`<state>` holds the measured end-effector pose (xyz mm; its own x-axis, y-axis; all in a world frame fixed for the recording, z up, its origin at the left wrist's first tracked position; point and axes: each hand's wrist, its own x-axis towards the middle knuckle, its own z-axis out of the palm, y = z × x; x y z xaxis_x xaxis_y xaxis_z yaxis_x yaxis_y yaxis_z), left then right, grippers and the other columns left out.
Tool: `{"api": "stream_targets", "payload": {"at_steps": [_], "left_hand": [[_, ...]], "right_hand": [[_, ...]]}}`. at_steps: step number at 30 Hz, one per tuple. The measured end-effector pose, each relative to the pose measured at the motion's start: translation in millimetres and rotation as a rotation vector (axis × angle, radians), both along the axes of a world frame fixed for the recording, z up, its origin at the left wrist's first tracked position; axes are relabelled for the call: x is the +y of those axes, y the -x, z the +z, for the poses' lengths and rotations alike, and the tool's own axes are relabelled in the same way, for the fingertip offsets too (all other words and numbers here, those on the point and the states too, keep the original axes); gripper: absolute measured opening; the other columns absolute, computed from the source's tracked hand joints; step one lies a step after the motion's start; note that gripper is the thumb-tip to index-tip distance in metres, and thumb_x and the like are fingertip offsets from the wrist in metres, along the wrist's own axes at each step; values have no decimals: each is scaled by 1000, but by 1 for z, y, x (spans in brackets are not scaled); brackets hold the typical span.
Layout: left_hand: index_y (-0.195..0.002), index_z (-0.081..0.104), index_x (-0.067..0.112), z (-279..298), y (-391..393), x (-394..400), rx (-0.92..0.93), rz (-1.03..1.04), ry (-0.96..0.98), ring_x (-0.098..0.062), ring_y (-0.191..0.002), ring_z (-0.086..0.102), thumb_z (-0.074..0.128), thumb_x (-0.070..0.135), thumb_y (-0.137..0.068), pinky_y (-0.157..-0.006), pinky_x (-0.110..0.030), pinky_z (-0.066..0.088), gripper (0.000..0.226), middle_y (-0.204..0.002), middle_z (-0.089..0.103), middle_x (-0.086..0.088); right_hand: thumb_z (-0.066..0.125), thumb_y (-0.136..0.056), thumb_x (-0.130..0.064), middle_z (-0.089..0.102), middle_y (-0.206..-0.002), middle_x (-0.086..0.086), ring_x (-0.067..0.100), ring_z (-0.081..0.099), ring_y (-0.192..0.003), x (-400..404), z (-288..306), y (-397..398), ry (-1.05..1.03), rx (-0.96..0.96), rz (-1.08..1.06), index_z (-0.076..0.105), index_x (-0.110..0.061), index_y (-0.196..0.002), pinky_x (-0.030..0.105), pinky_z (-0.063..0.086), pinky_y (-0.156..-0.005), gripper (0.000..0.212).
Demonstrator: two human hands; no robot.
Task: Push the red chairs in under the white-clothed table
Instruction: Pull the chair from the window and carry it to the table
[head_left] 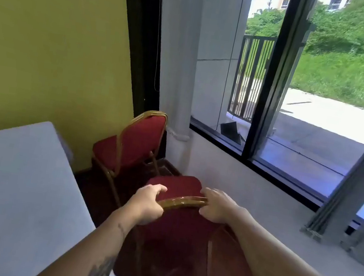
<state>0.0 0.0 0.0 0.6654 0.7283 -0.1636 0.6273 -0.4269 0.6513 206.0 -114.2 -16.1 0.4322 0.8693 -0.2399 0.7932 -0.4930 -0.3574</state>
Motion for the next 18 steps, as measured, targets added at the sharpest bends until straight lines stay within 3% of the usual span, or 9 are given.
{"api": "stream_targets", "payload": {"at_steps": [4,7,11,13,18], "left_hand": [[-150,39,26,-19,-13,3,170,-1,26,-25,-113,62,58,8,-73,-84,-30,55,82,-141,51,-4],[-149,37,34,-41,-16,8,299,1,-73,-22,-119,58,58,12,-73,-97,-34,49,82,-140,51,5],[-125,58,35,-51,-27,25,384,20,-204,-23,-99,63,57,16,-80,-82,-35,53,48,-111,65,3],[-114,63,27,-54,-34,35,478,-11,-282,-26,-99,65,58,20,-83,-77,-34,52,32,-107,67,-2],[-105,67,18,-72,-46,48,635,-121,-518,-26,-98,67,69,24,-82,-68,-34,48,24,-104,68,-4]], "right_hand": [[54,-81,-43,49,-149,1,35,37,-136,-2,-21,-2,16,-37,-2,35,-30,-153,45,38,-106,76],[49,-83,-51,46,-154,-3,32,30,-139,1,-32,-4,-37,-5,-82,37,-32,-153,45,32,-111,73],[50,-89,-47,50,-152,-9,24,28,-143,0,-38,-2,-184,100,-234,51,-33,-146,45,33,-111,59],[52,-91,-40,54,-147,-11,22,31,-141,-1,-40,3,-255,104,-280,56,-31,-143,44,36,-108,53],[54,-92,-34,43,-158,-4,20,25,-146,0,-48,16,-310,92,-359,54,-30,-144,47,35,-112,53]]}}
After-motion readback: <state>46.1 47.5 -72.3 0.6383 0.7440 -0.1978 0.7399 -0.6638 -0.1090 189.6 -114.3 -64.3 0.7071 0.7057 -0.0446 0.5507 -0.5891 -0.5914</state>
